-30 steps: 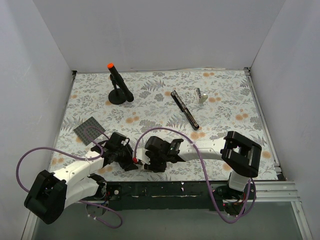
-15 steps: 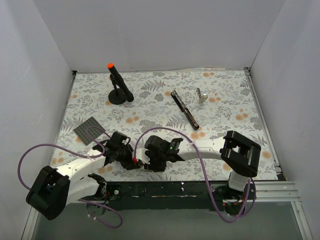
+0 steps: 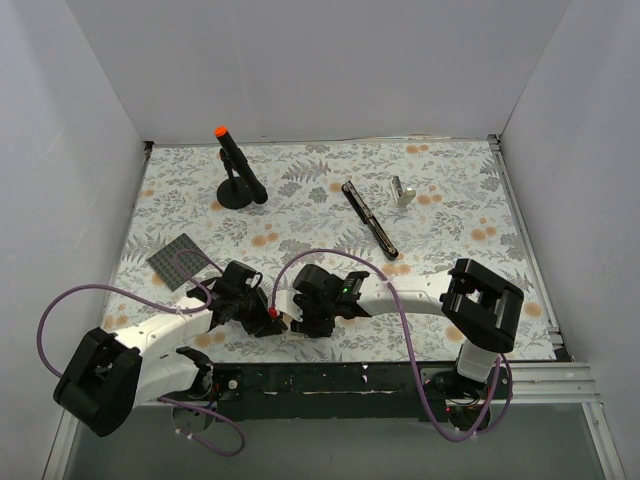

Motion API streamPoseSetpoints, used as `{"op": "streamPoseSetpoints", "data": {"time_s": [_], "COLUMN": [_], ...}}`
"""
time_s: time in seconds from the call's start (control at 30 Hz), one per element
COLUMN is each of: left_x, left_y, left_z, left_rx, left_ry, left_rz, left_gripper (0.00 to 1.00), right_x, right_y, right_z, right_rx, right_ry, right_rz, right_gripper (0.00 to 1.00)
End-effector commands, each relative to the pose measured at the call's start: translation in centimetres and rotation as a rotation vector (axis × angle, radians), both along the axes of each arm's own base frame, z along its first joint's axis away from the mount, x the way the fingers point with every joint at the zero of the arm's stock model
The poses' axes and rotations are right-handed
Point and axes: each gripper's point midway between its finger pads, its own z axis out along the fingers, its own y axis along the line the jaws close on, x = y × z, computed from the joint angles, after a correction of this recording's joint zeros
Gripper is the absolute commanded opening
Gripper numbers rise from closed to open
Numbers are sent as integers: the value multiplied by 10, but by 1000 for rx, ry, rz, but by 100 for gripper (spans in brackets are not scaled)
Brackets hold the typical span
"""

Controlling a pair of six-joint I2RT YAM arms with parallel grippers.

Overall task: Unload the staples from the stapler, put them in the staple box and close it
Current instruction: Place the staple box at the center of the board.

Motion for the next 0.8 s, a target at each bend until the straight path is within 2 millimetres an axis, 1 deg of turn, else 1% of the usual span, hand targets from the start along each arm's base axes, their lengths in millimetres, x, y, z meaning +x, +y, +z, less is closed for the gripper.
{"op": "streamPoseSetpoints", "data": {"time_s": [0.0, 0.03, 0.07, 0.1, 0.13, 0.17, 0.2, 0.23, 0.27, 0.37, 0.4, 0.43, 0.5, 0.53, 0.57, 0.6, 0.63, 0.67, 0.73, 0.77], "left_x": [7, 8, 6, 14, 17, 13, 18, 22, 19, 27, 29, 34, 40, 45, 53, 58, 64, 77, 88, 101], "left_y": [-7, -6, -2, 3, 6, 15, 17, 24, 29, 26, 26, 25, 28, 30, 38, 43, 48, 60, 72, 85], "left_z": [23, 26, 27, 31, 37, 35, 41, 41, 41, 50, 51, 57, 57, 64, 66, 67, 72, 81, 88, 97], "left_rx": [-52, -51, -27, 11, 27, 72, 92, 129, 148, 149, 154, 151, 176, 188, 215, 238, 244, 249, 251, 253], "left_ry": [-73, -86, -74, -102, -116, -91, -99, -109, -86, -114, -115, -130, -136, -150, -161, -175, -186, -205, -225, -248], "left_rz": [-12, -11, -2, 23, 37, 57, 85, 120, 144, 136, 133, 130, 109, 108, 132, 115, 119, 158, 153, 199], "left_gripper": [25, 28, 32, 41, 46, 51, 62, 64, 66, 68, 69, 70, 73, 82, 90, 98, 98, 98, 98, 98], "right_x": [-5, -5, -5, -6, -5, -4, -2, 0, 0, 8, 14, 21, 25, 25, 26, 26, 25, 23, 23, 24], "right_y": [0, 0, 0, -2, -4, -6, -9, -11, -12, -21, -29, -34, -43, -46, -47, -47, -45, -39, -32, -22], "right_z": [2, 2, 7, 6, 6, 6, 7, 6, 8, 6, 3, 2, 1, 1, 6, 8, 12, 23, 38, 53], "right_rx": [34, 42, 60, 64, 67, 67, 68, 65, 73, 54, 28, 15, -3, -6, 2, 6, 14, 33, 58, 92], "right_ry": [17, 22, 17, 16, 10, 11, -3, -8, -7, -19, -36, -40, -40, -40, -45, -44, -38, -25, -18, -16], "right_rz": [3, -6, -11, -18, -27, -44, -61, -76, -96, -156, -205, -236, -265, -269, -272, -270, -265, -253, -244, -233], "right_gripper": [13, 13, 13, 13, 13, 13, 13, 13, 13, 14, 14, 15, 19, 54, 94, 97, 98, 98, 98, 98]}}
